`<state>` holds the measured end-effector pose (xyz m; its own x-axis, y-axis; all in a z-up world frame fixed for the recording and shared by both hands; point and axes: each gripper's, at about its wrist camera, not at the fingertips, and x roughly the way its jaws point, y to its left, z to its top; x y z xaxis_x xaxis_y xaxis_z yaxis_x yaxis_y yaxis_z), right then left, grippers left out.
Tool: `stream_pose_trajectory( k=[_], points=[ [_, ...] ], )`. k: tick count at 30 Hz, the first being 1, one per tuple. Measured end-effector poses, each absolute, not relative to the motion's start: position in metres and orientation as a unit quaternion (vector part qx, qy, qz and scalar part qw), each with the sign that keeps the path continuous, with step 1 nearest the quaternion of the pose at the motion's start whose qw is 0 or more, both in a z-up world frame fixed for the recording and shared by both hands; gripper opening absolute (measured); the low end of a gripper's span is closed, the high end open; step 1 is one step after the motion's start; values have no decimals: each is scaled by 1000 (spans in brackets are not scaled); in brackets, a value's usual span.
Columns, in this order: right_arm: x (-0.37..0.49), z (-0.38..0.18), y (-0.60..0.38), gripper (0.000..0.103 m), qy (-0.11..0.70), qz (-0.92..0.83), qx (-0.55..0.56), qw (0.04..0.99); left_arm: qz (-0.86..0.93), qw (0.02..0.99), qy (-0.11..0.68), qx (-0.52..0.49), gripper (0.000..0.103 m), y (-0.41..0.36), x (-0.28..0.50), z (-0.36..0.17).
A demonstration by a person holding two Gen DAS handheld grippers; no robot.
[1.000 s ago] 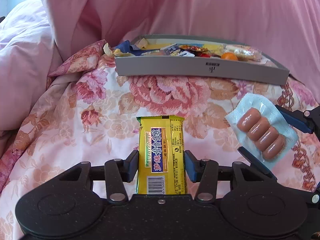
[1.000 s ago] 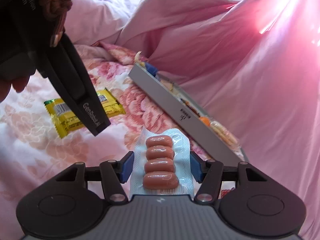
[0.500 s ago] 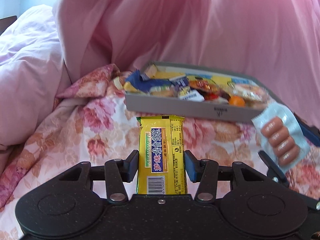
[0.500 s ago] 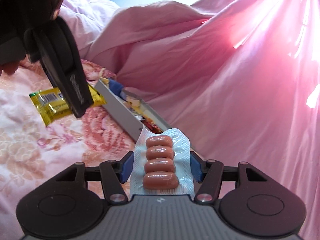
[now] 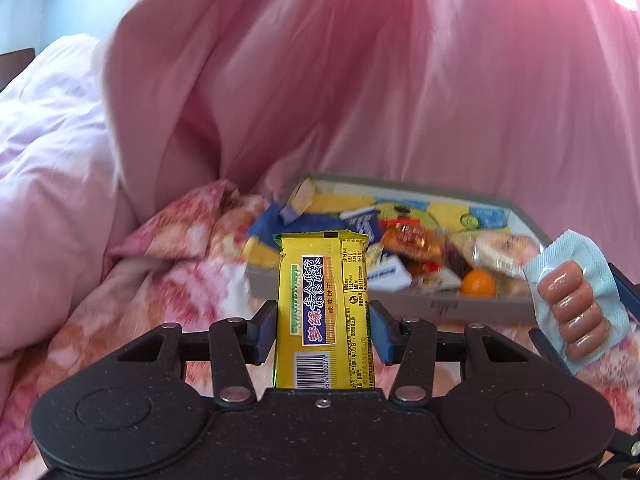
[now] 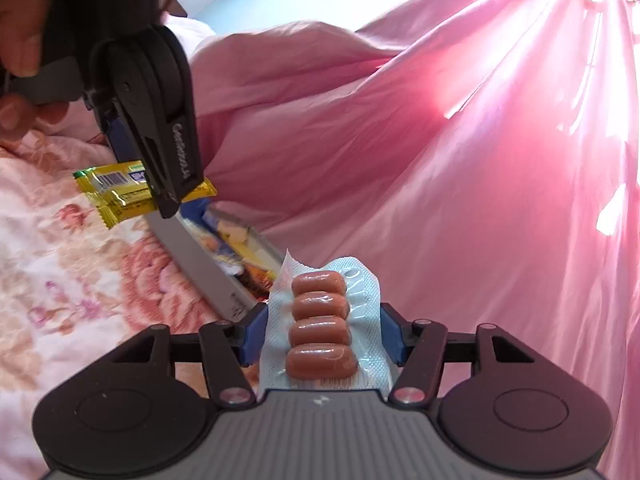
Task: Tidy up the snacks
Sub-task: 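Lift the yellow bar and sausage pack and carry them over the tray, then lower both items into the tray and open both tools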
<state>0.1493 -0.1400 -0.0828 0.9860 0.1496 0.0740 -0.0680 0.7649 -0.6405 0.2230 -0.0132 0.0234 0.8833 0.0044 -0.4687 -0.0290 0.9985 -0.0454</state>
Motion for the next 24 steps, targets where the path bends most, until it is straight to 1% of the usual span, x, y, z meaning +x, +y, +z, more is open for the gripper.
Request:
stream_pose_trajectory(
  k=[8,14,24],
  points=[
    [189,-62,-155,63,-79,43,-315,945,-6,971,237,-41,50,-37,273,41],
    [225,-49,-167,63,-77,48,-281,956,-13,967,252,-31,50,-49,319,39],
    [279,-50,-198,64,3,57,-184,981,-22,958,283,-40,50,-72,364,20]
  ],
)
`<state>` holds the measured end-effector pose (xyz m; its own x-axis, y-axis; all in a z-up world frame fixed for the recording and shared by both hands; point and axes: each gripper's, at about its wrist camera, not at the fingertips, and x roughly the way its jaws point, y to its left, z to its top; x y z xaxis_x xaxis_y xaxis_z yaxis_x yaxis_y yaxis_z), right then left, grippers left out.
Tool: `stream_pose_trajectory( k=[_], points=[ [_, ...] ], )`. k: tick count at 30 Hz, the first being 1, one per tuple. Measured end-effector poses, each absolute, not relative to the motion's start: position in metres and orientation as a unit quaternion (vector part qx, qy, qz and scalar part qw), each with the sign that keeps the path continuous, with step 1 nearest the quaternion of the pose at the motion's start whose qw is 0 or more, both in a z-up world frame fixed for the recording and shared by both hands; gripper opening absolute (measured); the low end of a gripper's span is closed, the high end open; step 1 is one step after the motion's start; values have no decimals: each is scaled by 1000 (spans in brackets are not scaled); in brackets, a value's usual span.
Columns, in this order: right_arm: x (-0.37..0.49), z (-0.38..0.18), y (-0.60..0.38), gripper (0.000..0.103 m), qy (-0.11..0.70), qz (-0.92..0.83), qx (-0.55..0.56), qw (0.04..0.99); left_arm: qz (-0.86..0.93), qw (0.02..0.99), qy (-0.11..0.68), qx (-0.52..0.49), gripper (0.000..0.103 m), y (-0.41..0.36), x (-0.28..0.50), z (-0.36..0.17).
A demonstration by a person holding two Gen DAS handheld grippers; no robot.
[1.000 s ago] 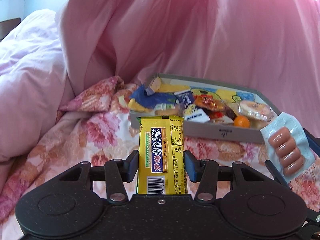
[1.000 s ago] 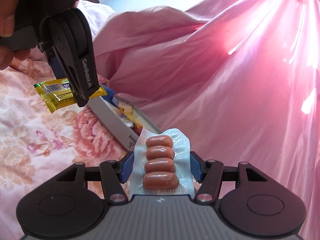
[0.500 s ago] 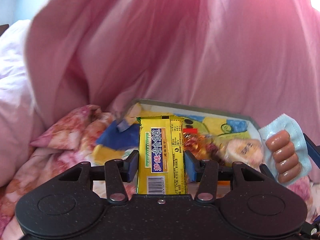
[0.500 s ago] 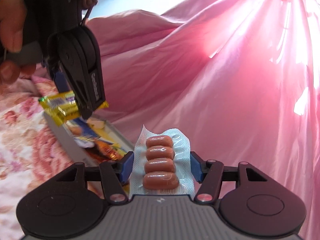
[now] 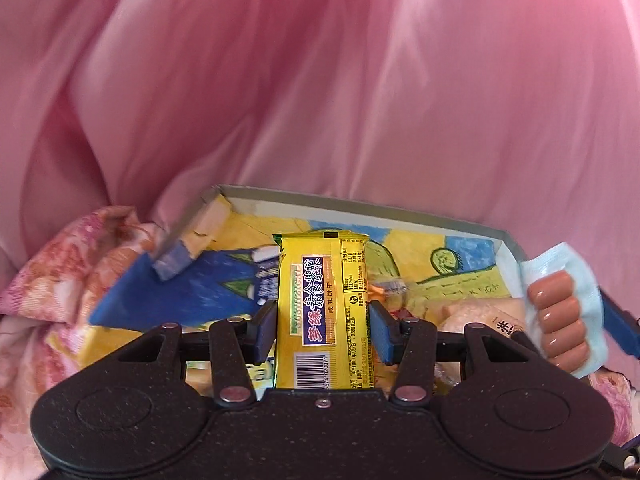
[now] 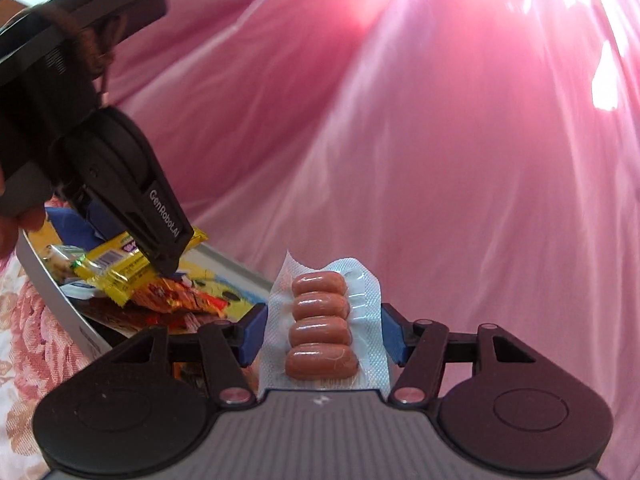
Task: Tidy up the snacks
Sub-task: 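Lower both items into the tray and open both tools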
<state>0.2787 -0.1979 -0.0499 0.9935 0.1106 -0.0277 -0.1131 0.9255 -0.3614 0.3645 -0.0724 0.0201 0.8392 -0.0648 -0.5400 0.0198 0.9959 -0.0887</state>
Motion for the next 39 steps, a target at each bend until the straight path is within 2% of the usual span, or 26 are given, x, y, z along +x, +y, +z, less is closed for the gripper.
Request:
stream_pose_trajectory(
  k=[7,19,25,27,29,39],
  points=[
    [299,-49,-218,66,75,113,-76,988,-28,954,297,-36,50,-85,371,9],
    [302,-47,-232,69,86,116,-52,988,-27,954,297,-30,51,-85,373,8],
    [308,-46,-233,77,89,117,-41,988,-18,955,294,-29,61,-83,373,9],
    [309,-46,-234,80,91,119,-35,988,-11,956,292,-30,70,-81,372,9],
    [310,-46,-234,81,92,120,-34,988,-11,956,292,-37,75,-79,372,9],
    [312,-45,-235,89,91,117,-30,989,-5,958,284,-32,83,-80,368,9]
  ],
)
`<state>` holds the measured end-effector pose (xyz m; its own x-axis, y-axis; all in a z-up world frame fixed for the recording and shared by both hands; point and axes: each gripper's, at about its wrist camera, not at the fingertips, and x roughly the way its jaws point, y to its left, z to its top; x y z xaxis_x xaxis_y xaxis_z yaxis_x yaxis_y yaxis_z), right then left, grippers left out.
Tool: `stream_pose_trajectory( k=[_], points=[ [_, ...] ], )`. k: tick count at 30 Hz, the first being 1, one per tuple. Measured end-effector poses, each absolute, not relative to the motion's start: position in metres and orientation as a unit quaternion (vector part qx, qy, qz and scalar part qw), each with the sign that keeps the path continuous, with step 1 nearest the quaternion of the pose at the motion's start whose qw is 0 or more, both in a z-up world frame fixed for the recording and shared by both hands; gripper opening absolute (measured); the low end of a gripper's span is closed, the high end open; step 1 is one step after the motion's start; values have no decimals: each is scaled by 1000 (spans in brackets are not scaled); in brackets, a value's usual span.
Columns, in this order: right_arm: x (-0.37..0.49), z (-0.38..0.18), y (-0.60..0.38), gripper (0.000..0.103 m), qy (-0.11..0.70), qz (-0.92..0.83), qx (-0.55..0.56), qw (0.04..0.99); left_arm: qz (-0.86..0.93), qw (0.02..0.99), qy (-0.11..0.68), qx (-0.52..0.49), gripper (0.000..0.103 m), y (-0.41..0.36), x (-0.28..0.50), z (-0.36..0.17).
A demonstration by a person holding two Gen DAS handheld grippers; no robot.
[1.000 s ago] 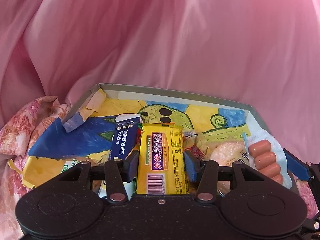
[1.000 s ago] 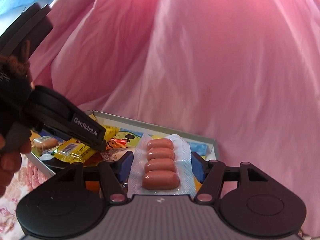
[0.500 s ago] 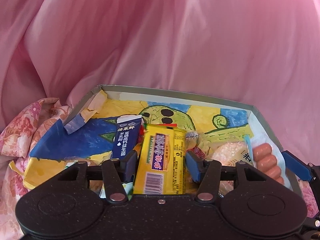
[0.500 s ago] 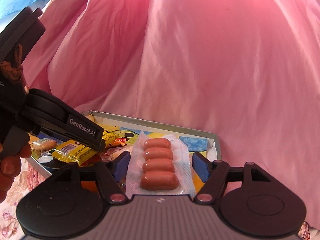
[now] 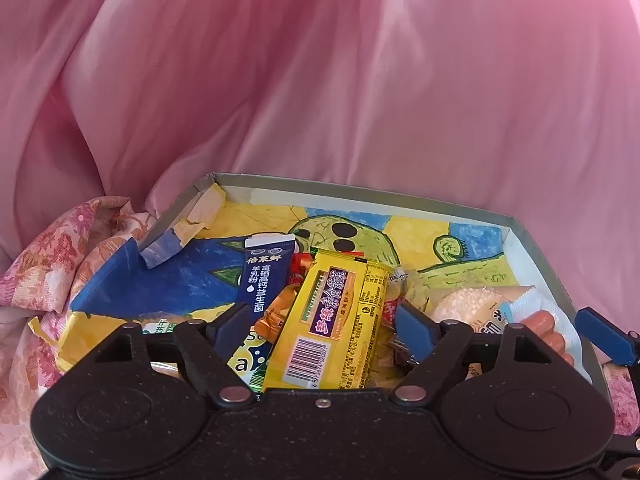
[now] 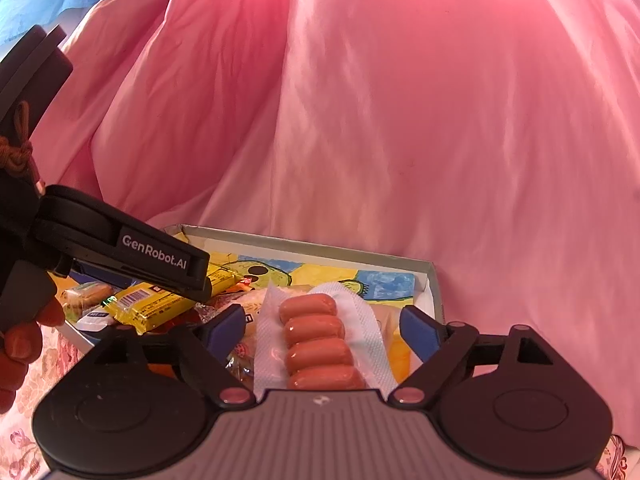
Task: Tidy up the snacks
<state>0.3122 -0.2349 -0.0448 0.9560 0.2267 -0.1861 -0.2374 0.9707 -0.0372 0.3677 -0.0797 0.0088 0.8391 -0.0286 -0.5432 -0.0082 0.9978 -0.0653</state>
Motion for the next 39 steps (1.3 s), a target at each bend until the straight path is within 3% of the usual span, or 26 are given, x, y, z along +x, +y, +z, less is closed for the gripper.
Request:
stream_pose_trajectory(
  k=[16,39],
  points=[
    [300,-38,-233,102,66,116,-41,990,22,968,243,-62,92,-70,351,21],
    [254,-15,-228,103,38,97,-5,995,58,975,203,-75,95,-37,295,48]
  ],
)
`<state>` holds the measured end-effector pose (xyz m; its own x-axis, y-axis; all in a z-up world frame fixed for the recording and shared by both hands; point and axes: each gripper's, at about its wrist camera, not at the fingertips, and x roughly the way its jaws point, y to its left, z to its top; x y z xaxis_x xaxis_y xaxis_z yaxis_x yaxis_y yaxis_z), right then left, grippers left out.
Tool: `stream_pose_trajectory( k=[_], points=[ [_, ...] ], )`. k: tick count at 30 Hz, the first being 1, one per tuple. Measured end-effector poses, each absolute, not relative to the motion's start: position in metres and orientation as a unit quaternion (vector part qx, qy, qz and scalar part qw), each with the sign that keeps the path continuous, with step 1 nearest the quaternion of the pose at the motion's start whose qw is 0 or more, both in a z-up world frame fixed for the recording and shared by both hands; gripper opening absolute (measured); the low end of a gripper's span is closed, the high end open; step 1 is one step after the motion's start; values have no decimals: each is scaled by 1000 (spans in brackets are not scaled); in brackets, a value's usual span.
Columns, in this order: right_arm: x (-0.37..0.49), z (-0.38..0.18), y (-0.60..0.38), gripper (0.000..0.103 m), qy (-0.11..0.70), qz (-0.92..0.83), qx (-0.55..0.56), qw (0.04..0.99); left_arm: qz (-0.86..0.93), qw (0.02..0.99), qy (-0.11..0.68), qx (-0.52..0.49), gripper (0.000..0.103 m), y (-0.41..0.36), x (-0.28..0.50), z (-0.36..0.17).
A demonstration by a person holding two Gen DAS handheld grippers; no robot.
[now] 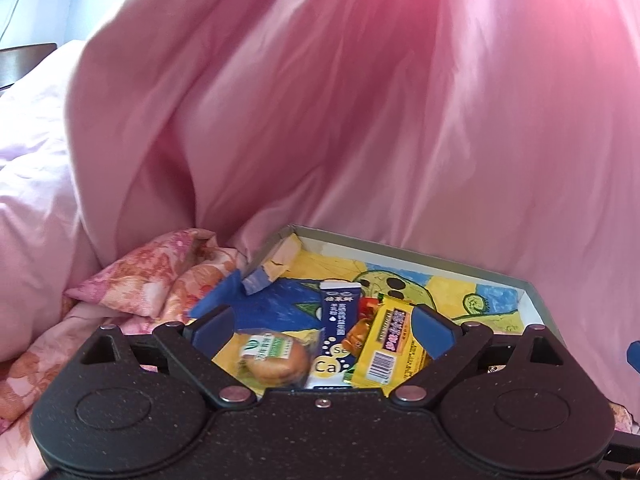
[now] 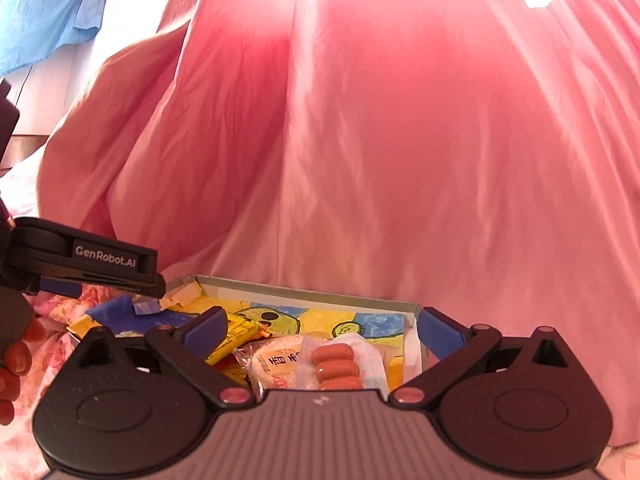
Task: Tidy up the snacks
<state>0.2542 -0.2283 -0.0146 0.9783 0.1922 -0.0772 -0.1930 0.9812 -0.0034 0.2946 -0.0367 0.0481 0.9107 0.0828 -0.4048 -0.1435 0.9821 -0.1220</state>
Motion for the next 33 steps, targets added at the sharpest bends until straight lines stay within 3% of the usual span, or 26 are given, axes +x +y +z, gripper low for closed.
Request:
stream_pose_trajectory(
  k=[33],
  points=[
    [171,-6,-240,103,20,57,10,998,142,977,143,-72,97,-12,189,45]
  ],
)
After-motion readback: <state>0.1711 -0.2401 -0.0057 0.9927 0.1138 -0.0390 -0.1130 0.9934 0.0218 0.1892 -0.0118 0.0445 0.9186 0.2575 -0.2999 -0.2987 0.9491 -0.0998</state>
